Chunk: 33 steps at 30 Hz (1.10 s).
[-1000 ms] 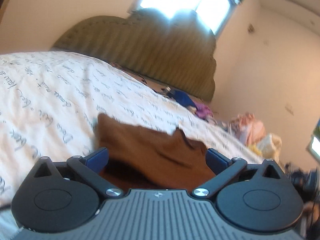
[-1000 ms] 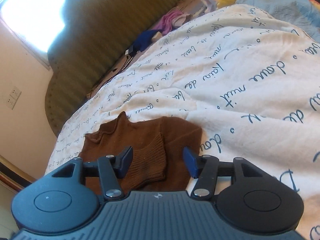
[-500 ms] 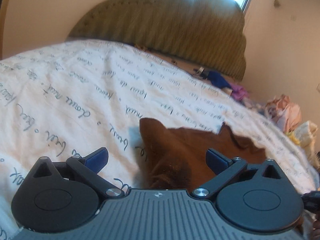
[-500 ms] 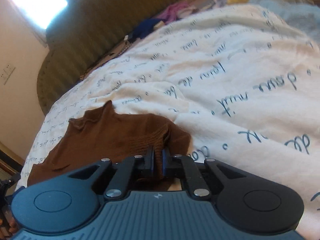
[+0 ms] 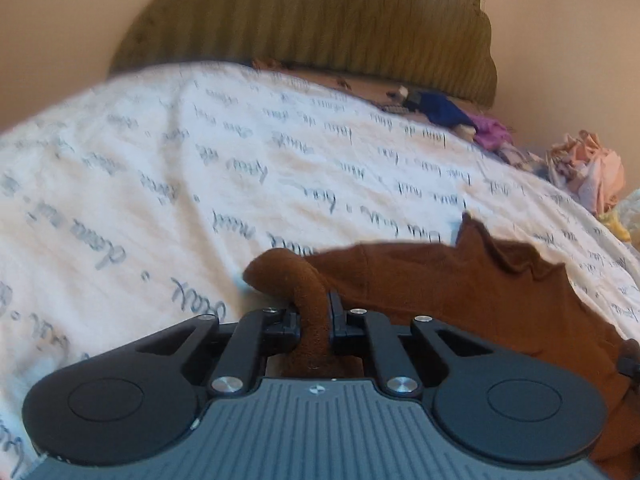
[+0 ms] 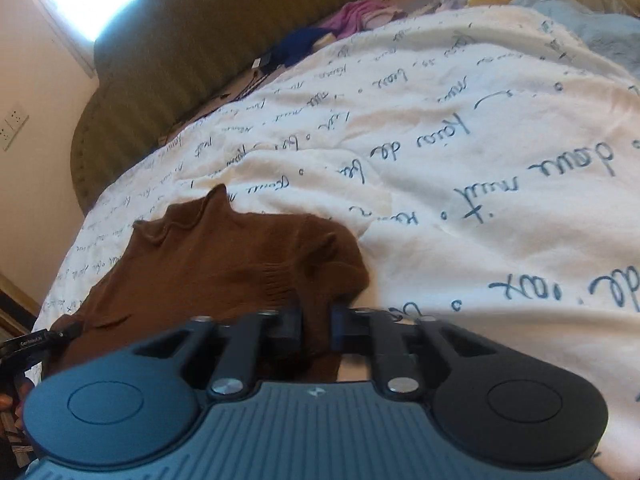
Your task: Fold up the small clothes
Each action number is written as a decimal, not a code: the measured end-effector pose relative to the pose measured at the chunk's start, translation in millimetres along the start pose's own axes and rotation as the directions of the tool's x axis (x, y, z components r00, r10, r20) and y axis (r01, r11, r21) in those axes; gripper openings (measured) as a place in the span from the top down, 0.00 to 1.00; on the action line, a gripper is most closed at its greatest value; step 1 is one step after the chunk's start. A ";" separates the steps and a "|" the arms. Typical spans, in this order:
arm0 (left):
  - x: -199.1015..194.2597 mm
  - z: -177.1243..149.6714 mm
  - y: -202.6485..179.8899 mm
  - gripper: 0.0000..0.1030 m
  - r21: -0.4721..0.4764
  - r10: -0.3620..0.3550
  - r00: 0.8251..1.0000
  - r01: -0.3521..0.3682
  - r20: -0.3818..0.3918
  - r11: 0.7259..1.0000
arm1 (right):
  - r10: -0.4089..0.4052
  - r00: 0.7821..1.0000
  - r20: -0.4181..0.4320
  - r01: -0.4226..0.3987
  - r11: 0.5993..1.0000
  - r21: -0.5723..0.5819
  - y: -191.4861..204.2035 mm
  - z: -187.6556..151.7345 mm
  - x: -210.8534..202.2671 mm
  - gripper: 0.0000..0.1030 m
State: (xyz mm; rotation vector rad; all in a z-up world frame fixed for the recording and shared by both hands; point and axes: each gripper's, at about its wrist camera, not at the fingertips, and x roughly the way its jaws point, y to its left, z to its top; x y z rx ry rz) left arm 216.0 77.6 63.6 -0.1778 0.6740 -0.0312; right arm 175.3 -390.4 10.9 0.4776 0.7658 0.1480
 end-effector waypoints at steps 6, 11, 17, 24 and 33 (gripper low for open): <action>12.9 -20.2 -7.5 0.84 0.139 0.116 0.993 -0.120 0.034 0.983 | 0.035 0.999 0.034 -0.037 0.996 0.084 -28.1 -7.3 0.8 0.90; -26.7 -26.4 -9.5 0.42 0.176 0.035 0.997 -0.046 0.065 0.983 | 0.063 0.997 0.045 -0.069 0.983 0.171 -27.3 -15.1 -30.5 0.49; -39.5 -52.4 10.7 0.33 0.082 -0.089 0.994 0.094 -0.059 0.992 | 0.163 0.986 -0.032 -0.157 0.977 0.142 -13.5 -47.6 -56.2 0.24; -41.8 -53.1 -8.4 0.79 0.172 -0.031 0.998 0.040 -0.056 0.984 | -0.012 0.998 -0.062 0.006 0.995 -0.102 15.4 -59.9 -50.6 0.89; -101.5 -67.9 28.0 0.14 0.082 -0.122 0.992 0.120 0.019 0.989 | 0.121 0.991 -0.056 -0.114 0.987 0.109 -5.7 -81.3 -93.0 0.43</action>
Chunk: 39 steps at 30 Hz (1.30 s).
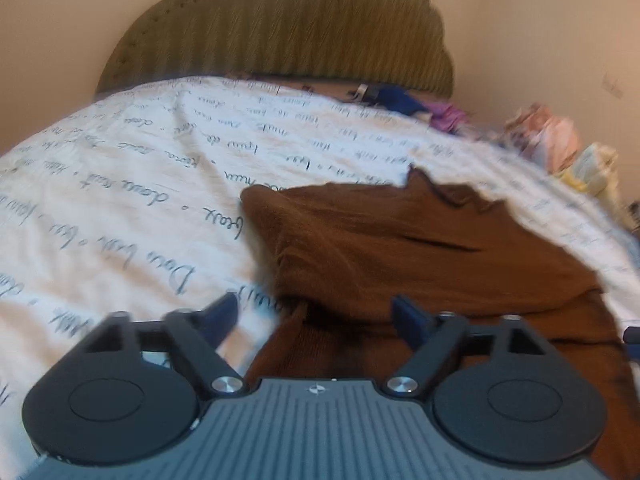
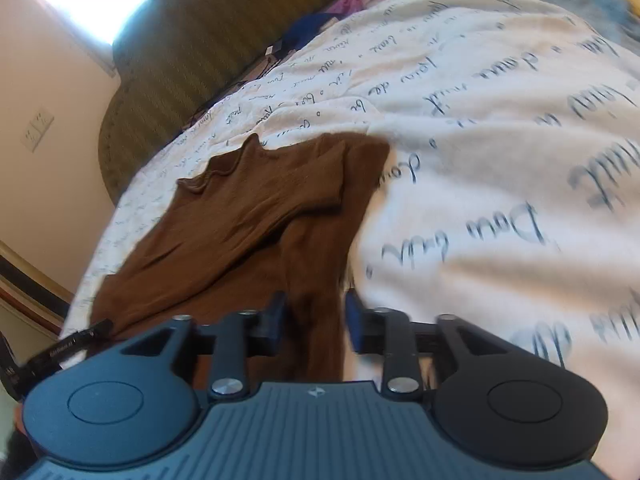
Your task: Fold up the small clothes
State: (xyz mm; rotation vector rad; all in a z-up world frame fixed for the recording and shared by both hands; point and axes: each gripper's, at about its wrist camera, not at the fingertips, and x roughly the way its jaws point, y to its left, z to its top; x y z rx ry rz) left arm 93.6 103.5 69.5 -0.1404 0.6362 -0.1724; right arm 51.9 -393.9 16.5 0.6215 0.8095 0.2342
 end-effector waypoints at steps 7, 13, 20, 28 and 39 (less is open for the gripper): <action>-61.5 -52.2 81.6 0.24 -0.282 -0.200 0.976 0.169 -0.086 0.944 | 0.119 0.989 -0.085 -0.120 0.993 -0.001 -3.2 -75.5 -54.2 0.22; -83.2 -78.2 75.8 0.26 -0.416 -0.500 0.855 0.410 -0.134 0.812 | 0.309 0.936 -0.168 -0.281 0.944 0.174 -3.0 -110.1 -56.2 0.22; -89.2 -96.7 59.2 0.49 -0.400 -0.541 0.814 0.432 -0.213 0.808 | 0.377 0.903 -0.208 -0.329 0.916 0.231 1.6 -126.8 -63.5 0.23; -92.4 -104.0 45.8 0.98 -0.328 -0.467 0.841 0.375 -0.273 0.867 | 0.322 0.906 -0.274 -0.264 0.937 0.229 -5.4 -147.8 -57.7 0.96; -116.0 -111.4 72.2 0.85 -0.313 -0.388 0.884 0.303 -0.259 0.900 | 0.308 0.914 -0.264 -0.245 0.938 0.247 -25.2 -147.6 -81.7 0.94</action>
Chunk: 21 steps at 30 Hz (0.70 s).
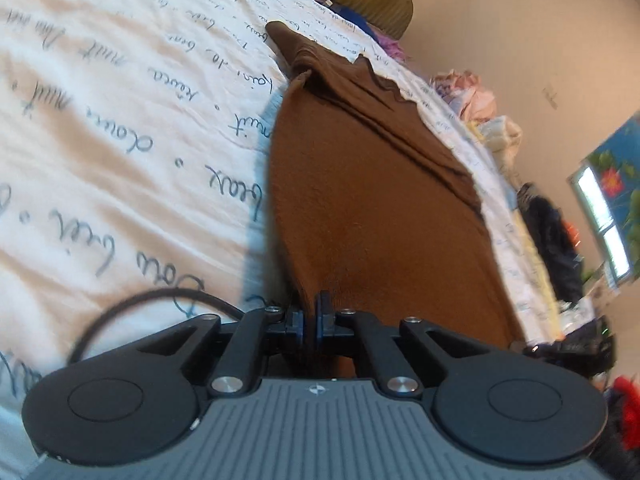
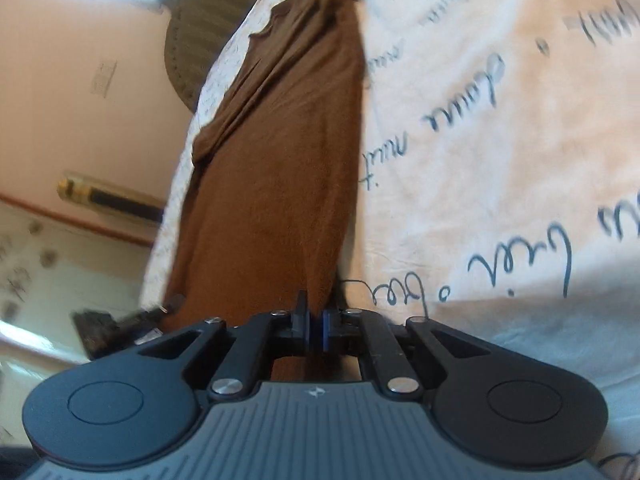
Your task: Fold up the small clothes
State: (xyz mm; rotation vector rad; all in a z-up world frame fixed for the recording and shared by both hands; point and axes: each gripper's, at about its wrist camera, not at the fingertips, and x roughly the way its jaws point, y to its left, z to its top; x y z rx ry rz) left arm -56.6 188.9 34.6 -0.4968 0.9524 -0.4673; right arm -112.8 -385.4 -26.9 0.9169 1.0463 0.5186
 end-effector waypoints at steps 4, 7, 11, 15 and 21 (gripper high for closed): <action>-12.4 -17.3 -1.6 0.10 -0.056 -0.200 0.980 0.200 0.000 0.978 | 0.120 0.992 -0.028 -0.120 0.993 -0.005 3.6 -20.8 -6.3 0.49; -7.6 -32.8 -16.1 0.15 -0.023 -0.212 0.977 0.211 -0.033 0.977 | 0.151 0.987 -0.063 -0.151 0.989 0.014 7.7 -32.4 0.4 0.47; 15.4 -42.2 -26.0 0.96 -0.011 -0.121 0.985 0.120 -0.124 0.993 | 0.075 0.993 -0.091 -0.077 0.997 -0.019 13.9 -31.7 17.3 0.95; -4.0 -45.5 -34.0 0.96 0.067 -0.078 0.992 0.085 -0.097 0.994 | 0.025 0.995 -0.093 -0.035 0.993 -0.113 27.3 -34.1 6.1 0.96; -7.9 -51.9 -11.7 0.92 0.004 -0.085 0.991 0.086 -0.101 0.996 | -0.029 0.994 -0.102 0.020 0.996 -0.088 9.2 -38.4 -7.6 0.97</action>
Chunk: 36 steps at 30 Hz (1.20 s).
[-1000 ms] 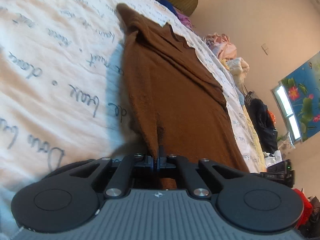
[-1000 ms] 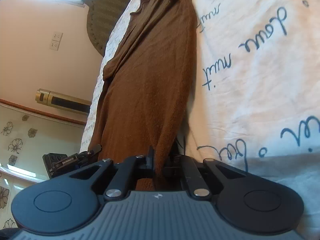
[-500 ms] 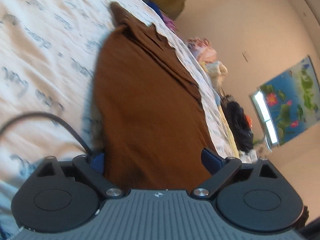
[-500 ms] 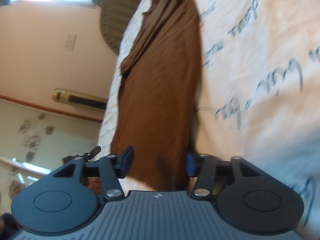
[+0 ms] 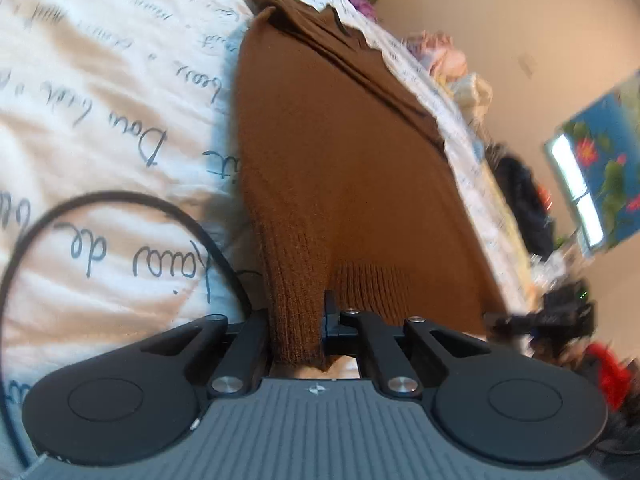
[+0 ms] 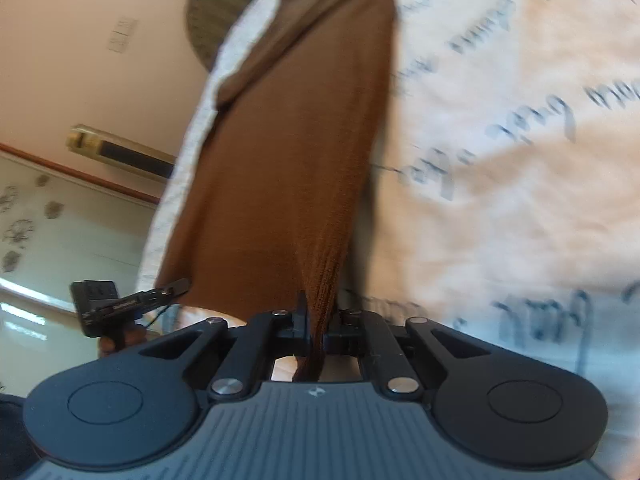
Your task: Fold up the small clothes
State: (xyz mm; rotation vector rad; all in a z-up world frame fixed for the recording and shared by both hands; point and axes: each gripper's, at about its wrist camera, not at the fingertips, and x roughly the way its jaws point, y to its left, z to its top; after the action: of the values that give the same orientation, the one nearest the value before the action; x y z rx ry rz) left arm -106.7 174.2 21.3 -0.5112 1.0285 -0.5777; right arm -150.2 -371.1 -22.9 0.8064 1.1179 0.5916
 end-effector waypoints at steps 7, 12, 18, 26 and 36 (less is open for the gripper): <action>-62.5 29.8 0.3 0.68 0.032 0.014 0.987 -0.020 0.162 0.999 | -0.014 0.994 0.111 0.016 1.000 -0.015 15.7 17.1 -33.9 0.58; -58.3 107.6 -42.8 0.28 -0.004 0.246 0.804 -0.290 0.541 0.957 | -0.164 0.904 0.394 0.231 0.965 -0.128 51.9 94.0 -48.3 0.51; 100.1 215.9 -129.6 0.37 0.248 0.242 0.786 -0.445 0.569 0.860 | -0.213 0.814 0.539 0.405 0.875 -0.265 86.8 231.3 46.2 0.51; 296.3 308.4 -114.7 0.59 0.431 0.387 0.892 -0.452 0.234 0.781 | -0.424 0.771 0.475 0.606 0.718 -0.343 81.7 347.9 162.5 0.53; 288.9 313.0 -94.3 0.59 0.451 0.389 0.844 -0.528 0.368 0.720 | -0.370 0.773 0.515 0.601 0.688 -0.407 44.6 337.7 151.3 0.55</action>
State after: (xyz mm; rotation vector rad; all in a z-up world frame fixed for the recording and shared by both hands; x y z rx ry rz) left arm 268.8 -47.7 30.5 0.1857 0.6665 -0.3112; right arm 217.8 -318.0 3.3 0.0710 0.6758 0.2362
